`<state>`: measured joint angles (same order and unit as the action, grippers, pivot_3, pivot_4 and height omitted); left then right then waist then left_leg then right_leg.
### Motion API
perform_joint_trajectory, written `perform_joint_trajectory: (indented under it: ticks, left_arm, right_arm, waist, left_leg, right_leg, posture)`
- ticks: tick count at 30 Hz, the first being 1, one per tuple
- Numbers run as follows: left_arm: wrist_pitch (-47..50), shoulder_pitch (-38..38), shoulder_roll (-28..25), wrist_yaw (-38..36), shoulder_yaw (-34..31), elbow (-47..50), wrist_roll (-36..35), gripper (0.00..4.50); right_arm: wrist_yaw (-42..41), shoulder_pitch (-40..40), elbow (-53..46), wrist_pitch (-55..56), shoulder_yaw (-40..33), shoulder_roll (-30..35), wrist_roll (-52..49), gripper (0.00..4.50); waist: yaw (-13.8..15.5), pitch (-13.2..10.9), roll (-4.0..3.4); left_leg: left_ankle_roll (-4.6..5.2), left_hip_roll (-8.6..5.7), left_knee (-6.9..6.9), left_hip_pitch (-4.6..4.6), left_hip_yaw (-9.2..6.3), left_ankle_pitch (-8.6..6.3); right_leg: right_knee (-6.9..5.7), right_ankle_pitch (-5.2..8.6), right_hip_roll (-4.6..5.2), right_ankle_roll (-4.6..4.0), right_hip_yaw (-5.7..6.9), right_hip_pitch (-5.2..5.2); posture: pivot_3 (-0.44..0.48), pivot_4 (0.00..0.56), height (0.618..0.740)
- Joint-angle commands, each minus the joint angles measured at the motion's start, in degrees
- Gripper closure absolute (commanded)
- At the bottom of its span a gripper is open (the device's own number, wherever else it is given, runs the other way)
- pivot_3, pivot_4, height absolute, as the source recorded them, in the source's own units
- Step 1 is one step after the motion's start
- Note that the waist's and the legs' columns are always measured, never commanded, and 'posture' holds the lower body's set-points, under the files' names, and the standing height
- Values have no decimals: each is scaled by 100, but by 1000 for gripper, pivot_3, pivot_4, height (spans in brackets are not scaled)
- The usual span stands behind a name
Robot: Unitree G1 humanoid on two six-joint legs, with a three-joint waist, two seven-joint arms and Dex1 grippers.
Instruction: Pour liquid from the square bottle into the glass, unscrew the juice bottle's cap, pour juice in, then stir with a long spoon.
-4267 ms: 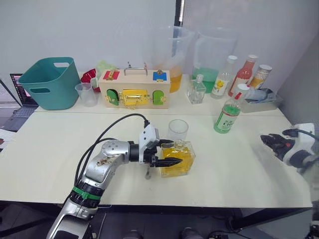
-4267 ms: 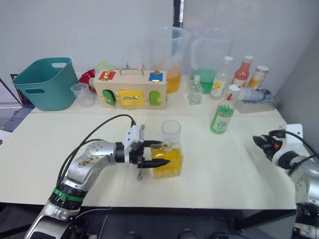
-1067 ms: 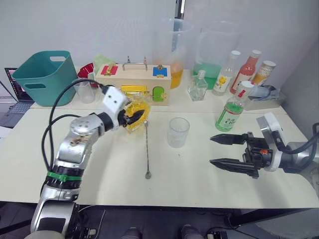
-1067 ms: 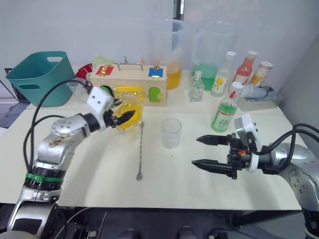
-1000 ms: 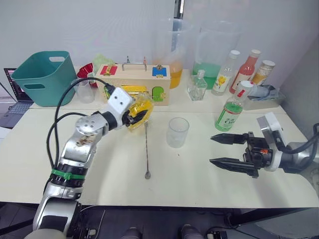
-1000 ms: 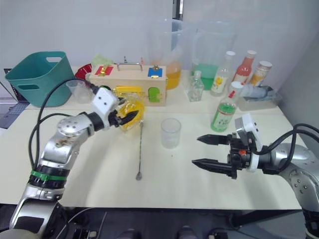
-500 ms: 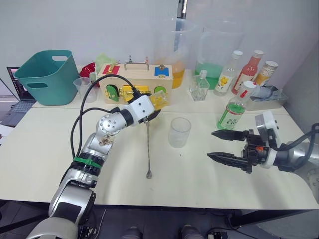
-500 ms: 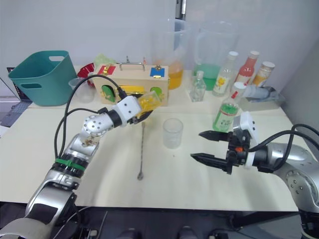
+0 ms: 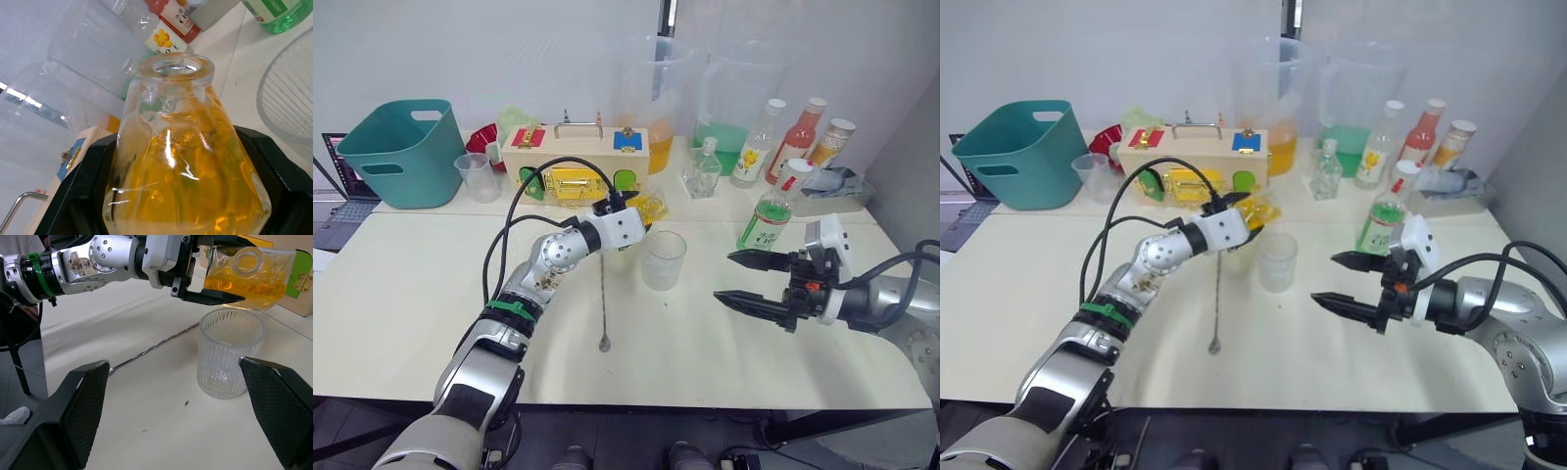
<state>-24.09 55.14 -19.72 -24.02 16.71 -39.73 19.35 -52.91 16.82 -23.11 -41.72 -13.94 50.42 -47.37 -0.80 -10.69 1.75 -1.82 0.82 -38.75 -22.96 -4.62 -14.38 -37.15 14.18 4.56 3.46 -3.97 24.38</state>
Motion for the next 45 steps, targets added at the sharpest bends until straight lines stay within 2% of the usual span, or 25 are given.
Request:
perform_joint_trajectory:
  ticks: [1,5,13,17,30,45]
  left_arm:
    - [-520,466,-17,547,-86,254,230,1704]
    - [-792,596,-97,1025,45,39,700,1704]
    - [-1067,747,-83,1463,226,-292,1094,1704]
    - [-1206,870,-158,1994,442,-354,1608,1704]
    - [-1405,1019,-303,2900,868,-522,2487,1704]
    - [-1421,1142,-412,3420,1107,-577,2939,1704]
  right_arm:
    - [73,30,-207,43,-122,-26,-63,22]
    - [149,18,-237,33,-131,-40,-70,22]
    - [367,79,-204,27,-98,-106,-25,22]
    - [409,75,-191,35,-115,-108,-15,22]
    - [457,66,-155,71,-102,-124,4,22]
    - [439,98,-118,94,-74,-178,53,22]
  waist:
    - [4,0,0]
    - [13,0,0]
    - [10,0,0]
    - [9,0,0]
    - [14,0,0]
    - [14,0,0]
  left_leg:
    - [0,0,0,0,0,0]
    - [0,-1,-3,-4,0,0]
    - [0,-2,-3,-4,0,0]
    - [0,-2,-3,-5,0,0]
    - [0,-5,-6,-10,0,0]
    - [0,-6,-7,-12,0,0]
  right_leg:
    - [0,0,0,0,0,0]
    - [1,-2,1,4,0,0]
    - [0,-3,1,5,0,0]
    - [0,-3,1,5,0,1]
    - [-1,-6,4,10,0,1]
    - [-4,-6,5,10,0,1]
  posture:
    - [0,150,740]
    - [0,150,740]
    - [0,150,740]
    - [0,150,740]
    - [0,150,740]
    - [0,150,740]
